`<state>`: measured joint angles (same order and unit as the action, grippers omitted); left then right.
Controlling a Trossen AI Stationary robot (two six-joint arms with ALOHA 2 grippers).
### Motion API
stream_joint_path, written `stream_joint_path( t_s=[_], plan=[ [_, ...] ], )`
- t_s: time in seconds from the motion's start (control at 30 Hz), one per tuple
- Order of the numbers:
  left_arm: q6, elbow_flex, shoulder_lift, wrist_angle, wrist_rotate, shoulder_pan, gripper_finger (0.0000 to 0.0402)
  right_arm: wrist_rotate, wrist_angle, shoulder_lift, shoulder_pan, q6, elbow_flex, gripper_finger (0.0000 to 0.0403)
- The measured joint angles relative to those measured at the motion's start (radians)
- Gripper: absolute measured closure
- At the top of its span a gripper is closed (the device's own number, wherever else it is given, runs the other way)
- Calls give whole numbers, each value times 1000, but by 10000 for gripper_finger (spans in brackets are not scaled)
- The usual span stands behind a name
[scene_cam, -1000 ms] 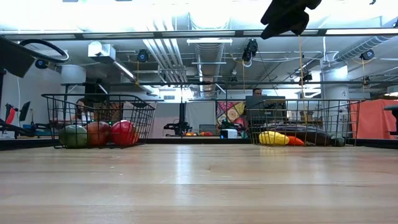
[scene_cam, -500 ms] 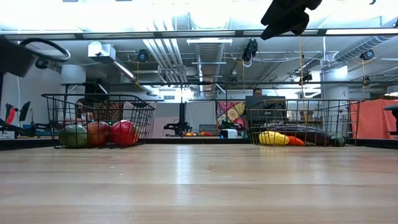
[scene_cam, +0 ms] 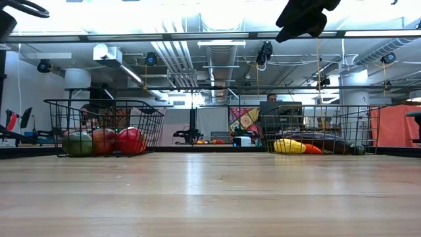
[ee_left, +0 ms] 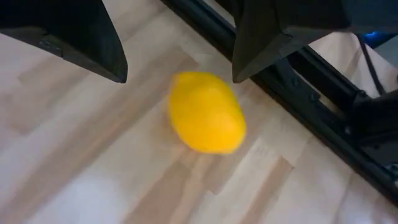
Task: Sort produce into baskets
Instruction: Put the lemon into the left wire basket
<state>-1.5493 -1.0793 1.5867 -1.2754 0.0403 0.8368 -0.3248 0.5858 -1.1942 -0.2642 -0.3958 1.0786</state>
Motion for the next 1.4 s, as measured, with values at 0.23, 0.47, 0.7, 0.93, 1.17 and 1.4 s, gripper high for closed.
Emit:
stream_joint_path(
  t_s=[0.23,0.47,0.7,0.93,1.17,1.4],
  plan=[
    [-27,22,0,-4,-84,0,130,2,0,0,0,-5,0,182],
    [-32,23,0,32,-94,2,130,2,0,0,0,-5,0,181],
    [-37,23,19,94,-83,15,130,2,0,0,0,-5,-2,181],
    [-29,36,64,82,-57,15,130,2,0,0,0,-5,-5,181],
    [-13,37,82,91,-55,15,130,3,0,0,0,-6,-6,181],
    [-8,40,82,105,-55,17,130,2,1,0,0,-6,-9,181]
  ],
)
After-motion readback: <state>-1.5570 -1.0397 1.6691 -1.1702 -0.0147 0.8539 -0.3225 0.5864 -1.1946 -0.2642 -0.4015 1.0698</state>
